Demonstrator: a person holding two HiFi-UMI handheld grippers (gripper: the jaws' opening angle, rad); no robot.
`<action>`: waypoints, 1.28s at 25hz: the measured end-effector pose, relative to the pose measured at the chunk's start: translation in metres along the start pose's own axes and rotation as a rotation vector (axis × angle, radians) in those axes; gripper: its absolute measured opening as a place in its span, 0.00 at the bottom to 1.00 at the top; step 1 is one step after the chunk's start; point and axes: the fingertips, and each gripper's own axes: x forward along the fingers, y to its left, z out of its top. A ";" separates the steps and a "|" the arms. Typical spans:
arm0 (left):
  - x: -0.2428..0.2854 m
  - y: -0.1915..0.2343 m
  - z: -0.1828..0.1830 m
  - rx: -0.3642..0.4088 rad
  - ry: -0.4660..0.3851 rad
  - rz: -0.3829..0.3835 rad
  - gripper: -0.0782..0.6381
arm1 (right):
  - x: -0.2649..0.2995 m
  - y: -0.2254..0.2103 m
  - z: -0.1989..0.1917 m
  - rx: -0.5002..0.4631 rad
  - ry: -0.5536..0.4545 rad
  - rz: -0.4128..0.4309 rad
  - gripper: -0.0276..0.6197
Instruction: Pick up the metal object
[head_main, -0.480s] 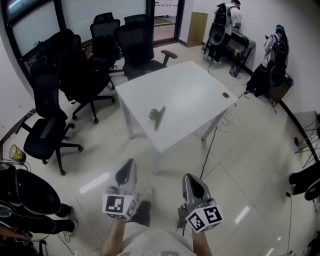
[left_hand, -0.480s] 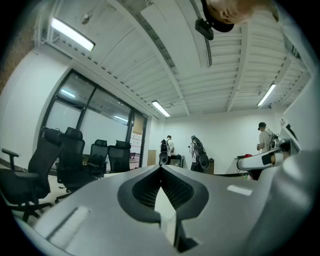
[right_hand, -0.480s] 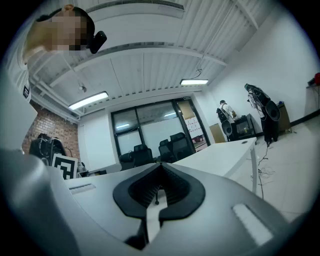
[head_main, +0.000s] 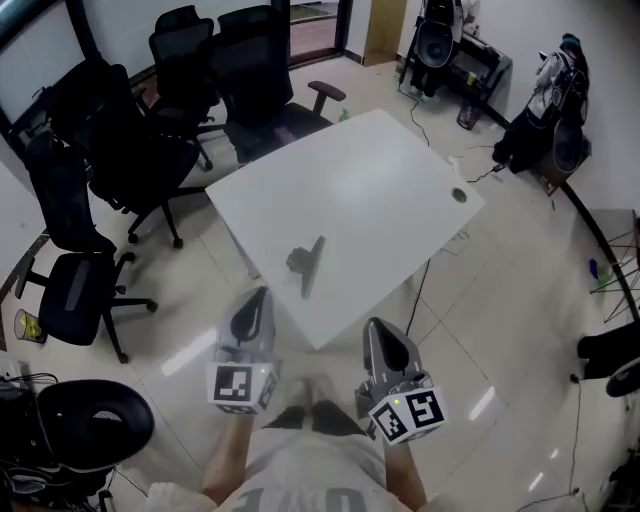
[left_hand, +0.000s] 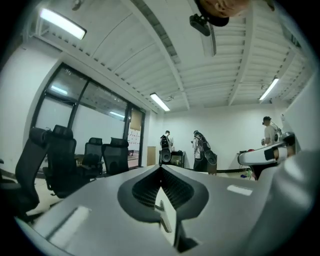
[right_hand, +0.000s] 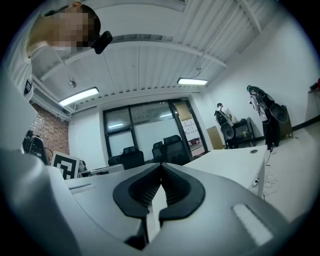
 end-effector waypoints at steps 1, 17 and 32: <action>0.004 0.003 -0.004 -0.023 0.019 0.013 0.11 | 0.005 -0.003 -0.001 0.010 0.013 0.005 0.06; 0.133 0.017 -0.181 -0.136 0.472 -0.043 0.35 | 0.045 -0.059 -0.003 0.014 0.089 -0.063 0.06; 0.170 0.018 -0.226 -0.175 0.586 -0.029 0.28 | 0.051 -0.096 0.004 -0.004 0.086 -0.135 0.06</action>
